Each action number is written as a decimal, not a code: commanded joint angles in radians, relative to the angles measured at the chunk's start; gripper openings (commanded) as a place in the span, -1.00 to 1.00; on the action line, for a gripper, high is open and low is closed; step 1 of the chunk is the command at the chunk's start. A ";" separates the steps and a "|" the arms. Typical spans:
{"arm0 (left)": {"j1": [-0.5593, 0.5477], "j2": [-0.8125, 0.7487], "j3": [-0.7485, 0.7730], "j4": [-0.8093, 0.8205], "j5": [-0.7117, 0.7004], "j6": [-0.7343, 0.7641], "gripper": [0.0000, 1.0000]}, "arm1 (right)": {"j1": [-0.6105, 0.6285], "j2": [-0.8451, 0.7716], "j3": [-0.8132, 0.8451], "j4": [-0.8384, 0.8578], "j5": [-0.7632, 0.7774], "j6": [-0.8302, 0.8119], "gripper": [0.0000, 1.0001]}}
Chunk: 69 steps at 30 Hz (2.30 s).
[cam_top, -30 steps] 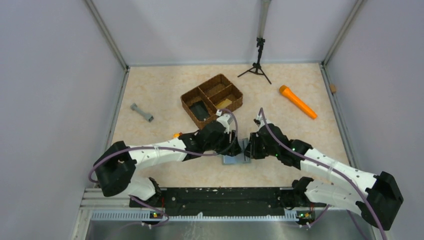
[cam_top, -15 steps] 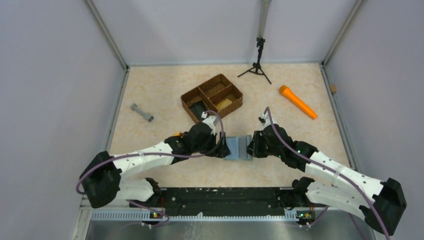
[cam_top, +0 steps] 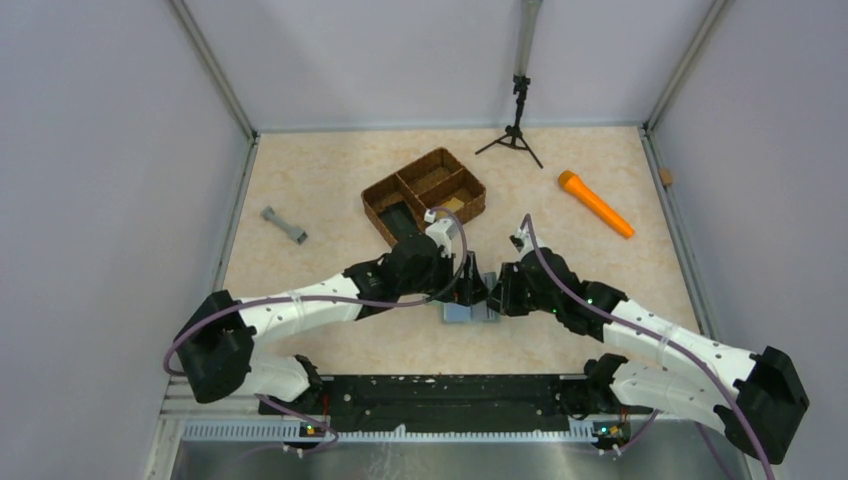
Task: Take the credit cards out of the card holder
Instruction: Open the card holder at the center of the board.
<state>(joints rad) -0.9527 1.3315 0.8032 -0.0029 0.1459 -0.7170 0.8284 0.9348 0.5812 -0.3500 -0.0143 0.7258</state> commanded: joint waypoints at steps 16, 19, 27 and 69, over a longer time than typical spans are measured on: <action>-0.009 0.146 0.172 -0.314 -0.236 0.045 0.19 | -0.002 -0.021 0.005 0.044 0.009 0.000 -0.80; -0.009 0.142 0.176 -0.351 -0.260 0.045 0.19 | -0.001 -0.021 0.007 0.037 0.010 -0.002 -0.81; -0.008 -0.016 0.057 -0.056 -0.124 -0.014 0.73 | -0.001 -0.015 -0.006 0.061 -0.004 0.001 -0.81; -0.015 0.084 0.043 -0.279 -0.305 -0.003 0.67 | -0.005 -0.031 0.023 0.040 -0.004 0.026 -0.82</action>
<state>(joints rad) -0.9699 1.4254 0.8379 -0.2234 -0.0868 -0.7277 0.8265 0.9413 0.5682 -0.3386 -0.0235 0.7372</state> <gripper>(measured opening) 0.851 0.145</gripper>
